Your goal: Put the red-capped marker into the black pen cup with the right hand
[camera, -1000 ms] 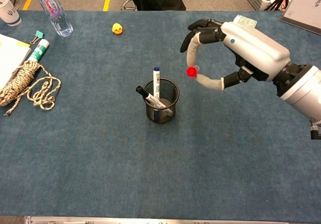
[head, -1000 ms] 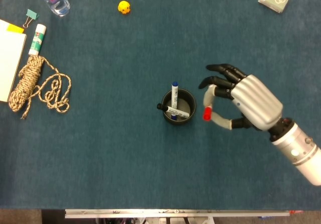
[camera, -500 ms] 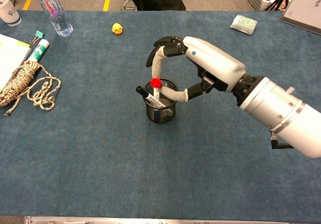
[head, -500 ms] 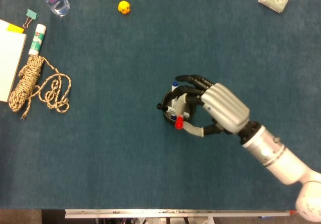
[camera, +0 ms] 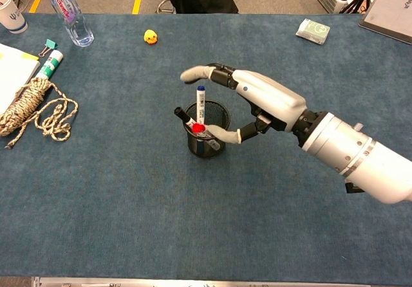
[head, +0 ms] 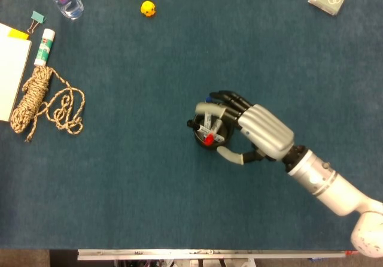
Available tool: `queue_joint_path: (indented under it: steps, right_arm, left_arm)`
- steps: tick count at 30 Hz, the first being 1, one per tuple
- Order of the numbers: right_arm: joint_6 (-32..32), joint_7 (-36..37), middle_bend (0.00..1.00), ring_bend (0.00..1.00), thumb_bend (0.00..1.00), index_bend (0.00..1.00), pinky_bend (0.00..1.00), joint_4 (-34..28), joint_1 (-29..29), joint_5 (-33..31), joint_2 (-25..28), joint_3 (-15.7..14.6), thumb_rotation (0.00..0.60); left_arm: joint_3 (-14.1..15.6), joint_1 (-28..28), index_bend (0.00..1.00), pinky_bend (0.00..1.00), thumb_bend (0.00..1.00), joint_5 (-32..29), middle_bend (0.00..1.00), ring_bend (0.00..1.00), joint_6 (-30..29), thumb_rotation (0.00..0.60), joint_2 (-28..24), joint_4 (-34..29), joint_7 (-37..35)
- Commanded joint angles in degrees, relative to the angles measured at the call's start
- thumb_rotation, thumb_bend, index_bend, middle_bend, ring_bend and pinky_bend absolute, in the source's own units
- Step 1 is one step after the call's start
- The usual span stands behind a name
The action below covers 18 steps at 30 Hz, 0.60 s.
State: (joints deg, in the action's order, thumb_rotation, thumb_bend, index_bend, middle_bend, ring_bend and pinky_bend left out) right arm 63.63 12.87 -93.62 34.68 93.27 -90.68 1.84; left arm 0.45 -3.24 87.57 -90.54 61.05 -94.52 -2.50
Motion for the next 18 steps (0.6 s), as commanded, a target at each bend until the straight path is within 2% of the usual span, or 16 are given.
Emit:
queue_joint_path:
  steps: [1, 7, 12, 18]
  right_arm:
    - [3.1, -1.4, 0.05, 0.00, 0.34, 0.00, 0.01, -0.2, -1.3, 1.7, 1.8, -0.5, 0.600]
    - [9.3, -10.1, 0.06, 0.00, 0.34, 0.00, 0.01, -3.3, -5.9, 2.8, 9.2, -2.2, 0.600]
    - [12.7, -17.1, 0.10, 0.00, 0.34, 0.00, 0.01, -4.2, -10.1, 0.2, 15.0, -2.9, 0.600]
    - [17.0, -22.6, 0.12, 0.00, 0.34, 0.01, 0.01, -3.8, -16.5, -6.1, 20.6, -3.7, 0.600]
  left_arm:
    - [-0.1, 0.1, 0.20, 0.10, 0.31, 0.0, 0.22, 0.20, 0.2, 0.600, 0.1, 0.1, 0.0]
    - [-0.4, 0.6, 0.20, 0.10, 0.31, -0.6, 0.22, 0.20, 0.9, 0.600, 0.5, 0.7, -0.4]
    - [-0.6, 1.2, 0.20, 0.10, 0.31, -0.2, 0.22, 0.20, 1.4, 0.600, 1.0, 1.5, -0.9]
    - [-1.2, 2.0, 0.20, 0.10, 0.31, 1.0, 0.22, 0.20, 0.9, 0.600, 1.8, 2.7, -1.6]
